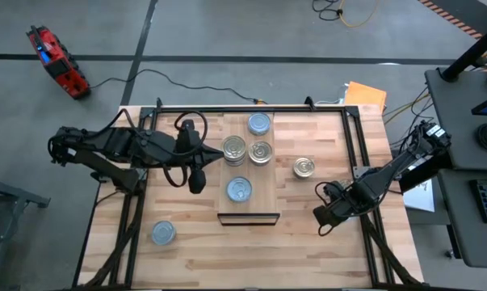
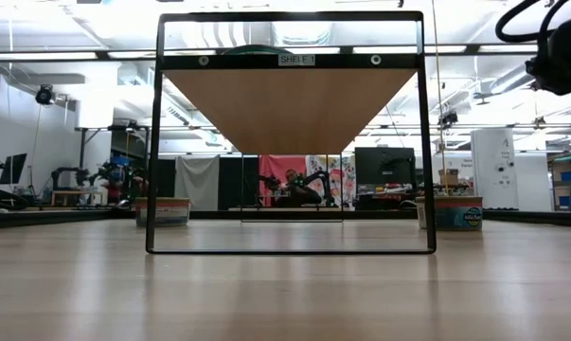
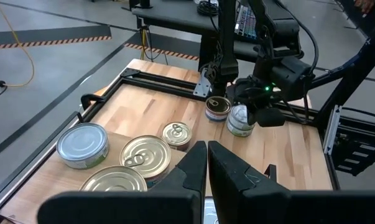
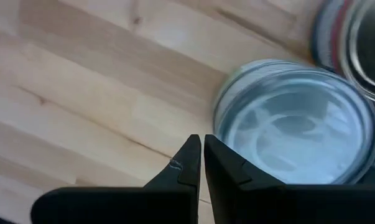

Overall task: Stack canned seafood by type on shelf
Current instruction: Stack the green tuna can on top of the green tuna can on the shelf

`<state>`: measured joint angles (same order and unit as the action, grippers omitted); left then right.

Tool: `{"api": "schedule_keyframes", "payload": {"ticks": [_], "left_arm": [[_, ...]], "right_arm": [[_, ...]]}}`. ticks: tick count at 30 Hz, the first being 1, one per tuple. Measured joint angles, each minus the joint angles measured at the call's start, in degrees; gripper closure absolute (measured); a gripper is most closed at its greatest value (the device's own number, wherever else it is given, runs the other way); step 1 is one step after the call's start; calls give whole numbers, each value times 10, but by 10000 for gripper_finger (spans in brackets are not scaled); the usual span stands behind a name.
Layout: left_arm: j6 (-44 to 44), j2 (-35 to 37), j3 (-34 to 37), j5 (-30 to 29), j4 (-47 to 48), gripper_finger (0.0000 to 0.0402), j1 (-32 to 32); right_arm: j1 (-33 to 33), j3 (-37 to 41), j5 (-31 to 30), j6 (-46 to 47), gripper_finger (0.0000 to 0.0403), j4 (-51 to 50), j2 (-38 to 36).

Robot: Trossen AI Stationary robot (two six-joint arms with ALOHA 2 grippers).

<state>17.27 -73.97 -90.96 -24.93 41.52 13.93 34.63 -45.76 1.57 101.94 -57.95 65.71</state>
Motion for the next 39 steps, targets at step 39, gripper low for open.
{"api": "schedule_keyframes", "payload": {"ticks": [39], "left_arm": [[-17, -60, 0, -2, -79, 401, 0]], "right_arm": [[0, -7, -1, -64, 390, 62, 119]]}}
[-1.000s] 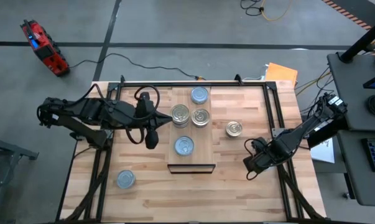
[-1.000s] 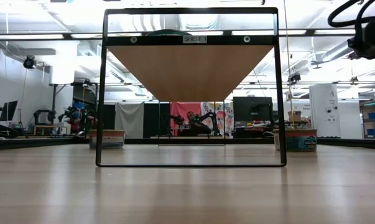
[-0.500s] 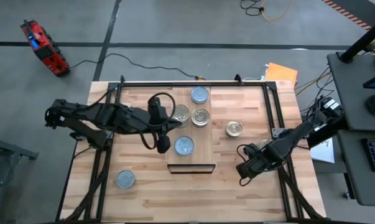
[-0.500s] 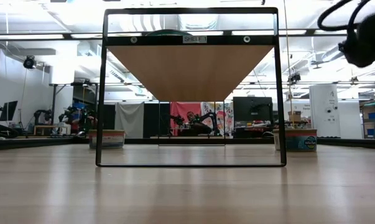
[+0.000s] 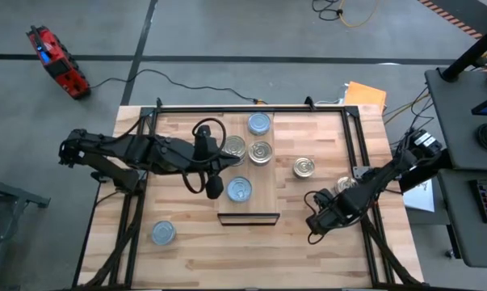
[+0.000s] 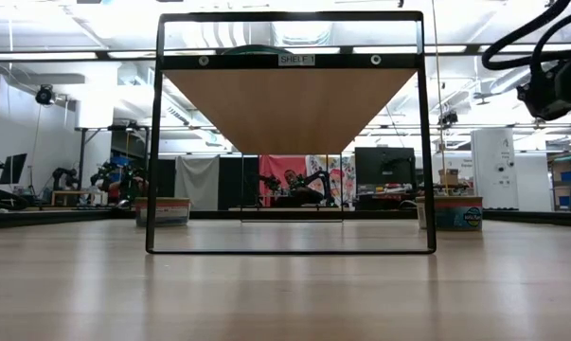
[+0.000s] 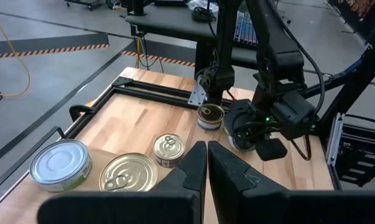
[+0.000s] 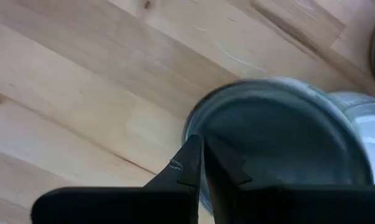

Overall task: Stack canned seafood by type on shelf
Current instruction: Stack the green tuna can on top of the green tuna can on the shelf

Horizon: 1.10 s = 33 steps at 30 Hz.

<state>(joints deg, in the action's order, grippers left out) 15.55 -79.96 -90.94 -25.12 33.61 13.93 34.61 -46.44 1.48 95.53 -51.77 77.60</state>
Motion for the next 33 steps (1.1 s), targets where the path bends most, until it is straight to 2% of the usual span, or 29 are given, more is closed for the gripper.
{"api": "schedule_keyframes", "payload": {"ticks": [12, 16, 19, 33], "left_arm": [[0, 0, 0, 1, 0, 401, 0], [0, 0, 0, 2, 0, 401, 0], [0, 0, 0, 2, 0, 401, 0], [0, -1, 0, 2, -2, 401, 2]], "right_arm": [[0, -8, -1, -2, 390, -5, -38], [5, -11, -6, -4, 390, 27, -41], [17, -11, -19, 7, 390, 34, -28], [24, -12, -10, -4, 390, 84, 40]]}}
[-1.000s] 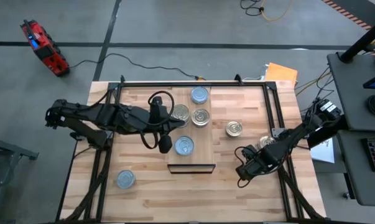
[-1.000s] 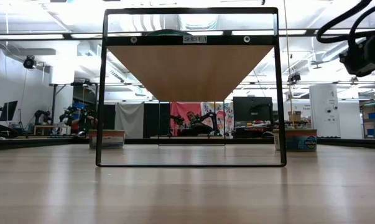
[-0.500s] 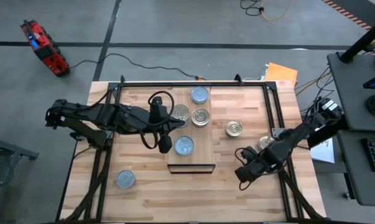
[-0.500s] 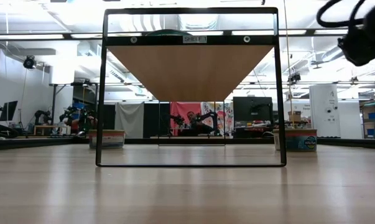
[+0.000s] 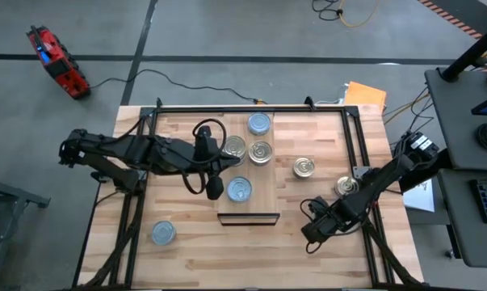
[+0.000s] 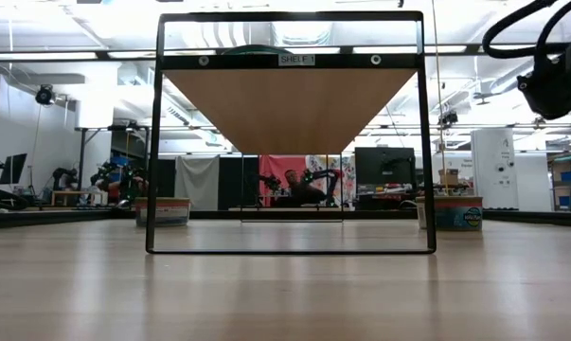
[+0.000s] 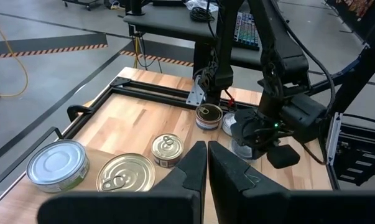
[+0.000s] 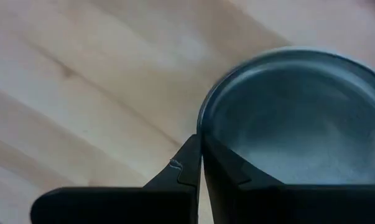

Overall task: Stack canned seafood by type on shelf
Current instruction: Stack the green tuna can on top of the green tuna can on the shelf

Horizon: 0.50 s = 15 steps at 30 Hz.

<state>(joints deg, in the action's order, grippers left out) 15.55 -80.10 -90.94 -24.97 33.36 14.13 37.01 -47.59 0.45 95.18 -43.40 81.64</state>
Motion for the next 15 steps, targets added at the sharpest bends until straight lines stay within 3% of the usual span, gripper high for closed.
{"api": "schedule_keyframes", "payload": {"ticks": [15], "left_arm": [[2, 0, 0, 0, -5, 401, 4]], "right_arm": [[0, 4, -2, -16, 390, 30, 43]]}}
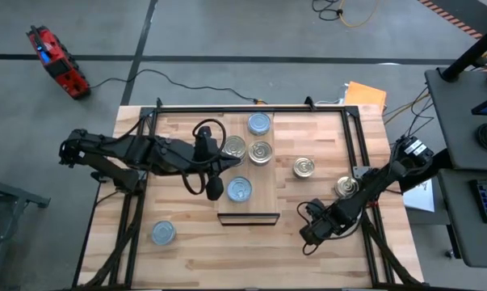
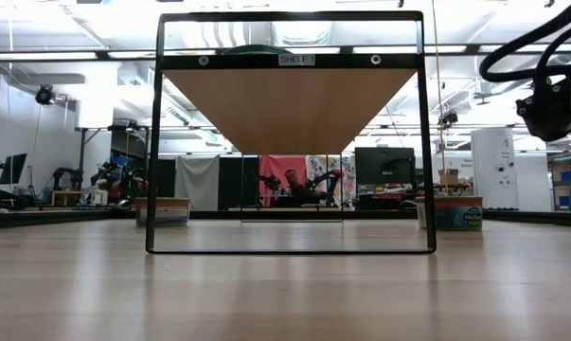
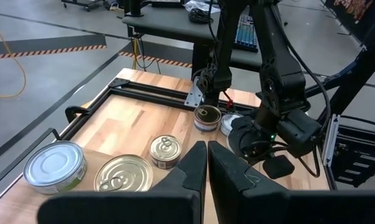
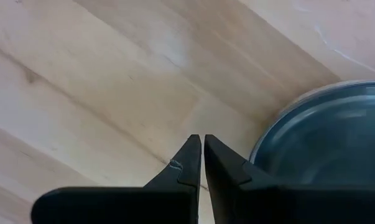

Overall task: Stack canned seafood by type on shelf
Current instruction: Stack the green tuna can on top of the green tuna can on the shelf

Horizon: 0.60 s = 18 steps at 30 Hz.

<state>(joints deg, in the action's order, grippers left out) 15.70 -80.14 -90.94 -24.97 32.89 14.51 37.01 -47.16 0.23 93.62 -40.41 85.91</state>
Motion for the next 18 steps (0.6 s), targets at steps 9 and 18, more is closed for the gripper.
{"api": "schedule_keyframes", "payload": {"ticks": [9, 18], "left_arm": [[-1, -1, 0, 0, -2, 401, 1], [-2, -4, 0, 0, -2, 401, 1]], "right_arm": [[0, -44, -23, 3, 390, -117, -47], [0, -55, -28, -5, 390, -156, -49]]}}
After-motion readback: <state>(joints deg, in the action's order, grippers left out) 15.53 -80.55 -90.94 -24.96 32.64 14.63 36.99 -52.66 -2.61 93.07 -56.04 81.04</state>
